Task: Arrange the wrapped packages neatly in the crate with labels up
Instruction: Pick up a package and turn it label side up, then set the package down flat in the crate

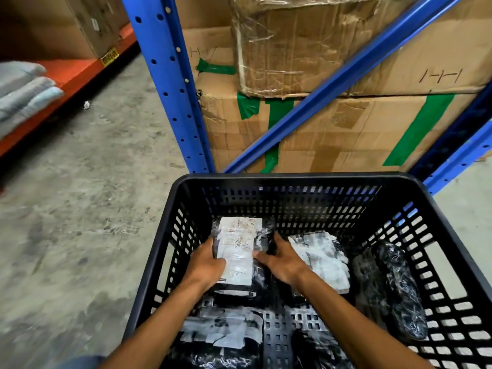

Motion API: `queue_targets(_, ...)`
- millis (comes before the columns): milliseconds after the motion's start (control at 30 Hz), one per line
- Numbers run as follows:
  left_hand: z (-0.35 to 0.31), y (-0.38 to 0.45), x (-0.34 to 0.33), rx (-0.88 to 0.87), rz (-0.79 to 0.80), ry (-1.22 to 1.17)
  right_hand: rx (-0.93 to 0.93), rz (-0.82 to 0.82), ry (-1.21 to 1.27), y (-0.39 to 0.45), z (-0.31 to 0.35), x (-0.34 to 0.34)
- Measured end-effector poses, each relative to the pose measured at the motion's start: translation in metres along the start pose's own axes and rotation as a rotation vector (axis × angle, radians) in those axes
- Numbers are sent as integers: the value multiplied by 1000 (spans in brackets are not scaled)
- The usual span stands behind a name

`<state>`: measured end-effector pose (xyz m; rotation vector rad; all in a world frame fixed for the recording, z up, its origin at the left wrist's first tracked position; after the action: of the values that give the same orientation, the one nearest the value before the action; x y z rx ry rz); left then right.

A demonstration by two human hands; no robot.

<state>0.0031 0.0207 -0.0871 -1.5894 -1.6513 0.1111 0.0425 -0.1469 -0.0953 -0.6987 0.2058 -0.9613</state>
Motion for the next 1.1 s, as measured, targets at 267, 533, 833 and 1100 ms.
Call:
queue_targets(267, 7, 6, -9, 18, 5, 415, -32, -13, -231, 13, -14, -17)
queue_targets(533, 8, 4, 2, 28, 62, 538, -41, 46, -288, 0, -8, -15)
queue_targets(833, 7, -42, 13, 42, 414, 728, -164, 273, -801, -38, -8, -28)
queue_targets(1100, 23, -51, 12, 103, 501, 767, -467, 389, -15, -41, -45, -63)
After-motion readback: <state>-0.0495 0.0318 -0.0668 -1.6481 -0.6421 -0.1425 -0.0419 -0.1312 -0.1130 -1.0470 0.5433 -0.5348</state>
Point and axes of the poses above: each hand's wrist, its own y-axis towards the middle knuckle, its own x-axis out of the back of the hand, z = x × y, the point moved 1 cm from there along y, towards the middle knuckle, and after that the axes turned 7 degrees about z, right-handed, at the moved point
